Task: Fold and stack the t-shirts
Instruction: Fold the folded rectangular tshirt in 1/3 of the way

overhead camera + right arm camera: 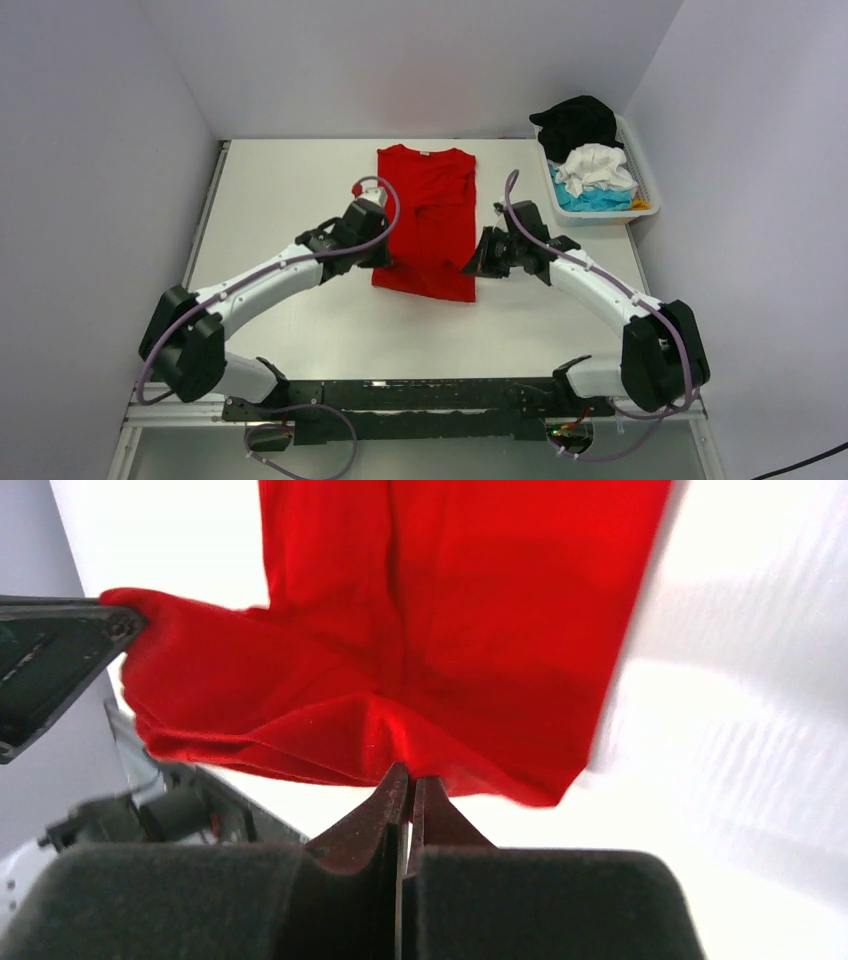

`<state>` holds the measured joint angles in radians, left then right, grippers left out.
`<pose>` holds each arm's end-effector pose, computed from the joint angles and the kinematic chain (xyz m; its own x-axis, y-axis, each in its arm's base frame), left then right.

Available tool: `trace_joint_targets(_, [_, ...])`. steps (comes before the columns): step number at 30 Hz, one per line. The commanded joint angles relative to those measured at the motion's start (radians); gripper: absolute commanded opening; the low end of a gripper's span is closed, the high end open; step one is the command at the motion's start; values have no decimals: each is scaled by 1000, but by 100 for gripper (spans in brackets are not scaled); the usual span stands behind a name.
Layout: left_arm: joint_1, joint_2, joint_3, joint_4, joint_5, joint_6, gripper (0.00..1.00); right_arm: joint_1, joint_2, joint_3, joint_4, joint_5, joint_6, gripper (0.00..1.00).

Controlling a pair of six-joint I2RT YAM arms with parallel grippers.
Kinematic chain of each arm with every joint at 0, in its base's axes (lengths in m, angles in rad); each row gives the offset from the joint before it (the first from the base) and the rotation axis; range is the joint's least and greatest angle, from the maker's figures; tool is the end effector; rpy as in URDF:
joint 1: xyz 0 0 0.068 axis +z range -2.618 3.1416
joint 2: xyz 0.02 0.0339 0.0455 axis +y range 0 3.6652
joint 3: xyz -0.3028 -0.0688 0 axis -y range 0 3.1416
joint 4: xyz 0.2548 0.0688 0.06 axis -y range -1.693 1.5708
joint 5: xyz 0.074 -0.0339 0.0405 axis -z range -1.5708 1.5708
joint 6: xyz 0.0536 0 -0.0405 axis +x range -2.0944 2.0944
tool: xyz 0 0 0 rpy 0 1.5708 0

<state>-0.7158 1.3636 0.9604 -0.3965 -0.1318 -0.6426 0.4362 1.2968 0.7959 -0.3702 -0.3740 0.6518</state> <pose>0.2342 -0.1943 0.2739 -0.7816 -0.1076 -0.6144 0.1412 0.9290 -0.3422 0.2366 0.1319 0.2405 -0.9192 0.1945 -0.3424 -0.0616 0.7878 0.6129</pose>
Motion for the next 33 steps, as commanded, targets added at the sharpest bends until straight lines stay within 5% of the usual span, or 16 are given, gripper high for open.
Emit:
trace_joint_targets(1, [84, 90, 134, 46, -31, 74, 0, -57, 63, 79, 125, 69, -30, 0])
trace_joint_targets(15, [260, 427, 470, 53, 70, 153, 0, -120, 401, 370, 181, 137, -64, 0])
trace_joint_targets(33, [309, 657, 657, 69, 160, 212, 0, -149, 548, 452, 206, 279, -18, 0])
